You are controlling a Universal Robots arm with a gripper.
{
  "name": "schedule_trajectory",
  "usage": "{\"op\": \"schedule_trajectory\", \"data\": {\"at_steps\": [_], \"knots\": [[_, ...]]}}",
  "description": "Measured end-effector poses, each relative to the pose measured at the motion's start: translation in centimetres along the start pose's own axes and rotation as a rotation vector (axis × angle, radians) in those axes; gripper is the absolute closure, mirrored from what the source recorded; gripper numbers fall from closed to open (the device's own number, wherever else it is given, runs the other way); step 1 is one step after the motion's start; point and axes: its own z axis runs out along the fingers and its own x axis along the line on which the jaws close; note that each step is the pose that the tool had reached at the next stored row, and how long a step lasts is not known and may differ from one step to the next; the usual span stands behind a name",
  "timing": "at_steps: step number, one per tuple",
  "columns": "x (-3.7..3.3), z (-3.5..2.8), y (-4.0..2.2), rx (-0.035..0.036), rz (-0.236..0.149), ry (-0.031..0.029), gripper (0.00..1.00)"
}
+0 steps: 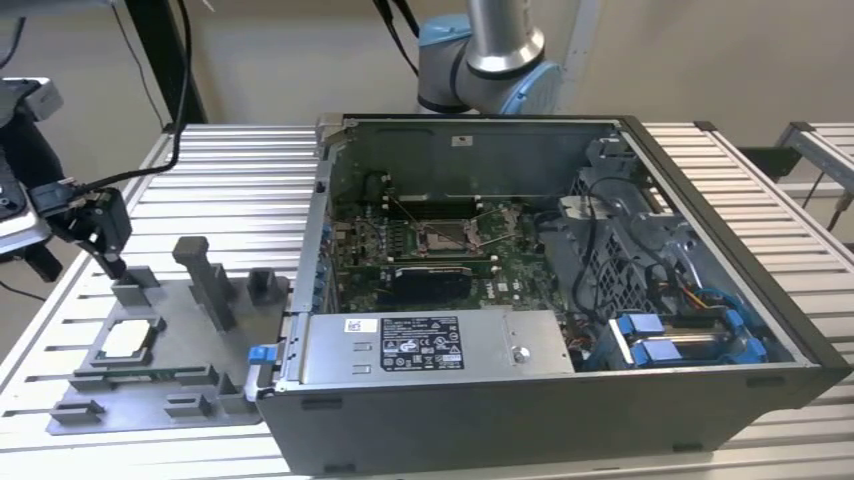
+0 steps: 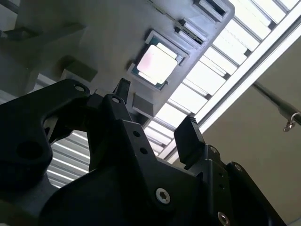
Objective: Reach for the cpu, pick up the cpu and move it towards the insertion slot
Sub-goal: 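Pick up the cpu and move it towards the insertion slot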
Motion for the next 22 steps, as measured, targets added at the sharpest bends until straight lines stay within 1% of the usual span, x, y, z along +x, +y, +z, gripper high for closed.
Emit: {"op": "schedule_trajectory", "data": {"at_steps": [10, 22], "knots": [[0.01, 1.75, -0.07, 0.0, 0.0, 0.0, 0.0], [0.02, 3.57, -0.14, 0.0, 0.0, 0.0, 0.0]]}}
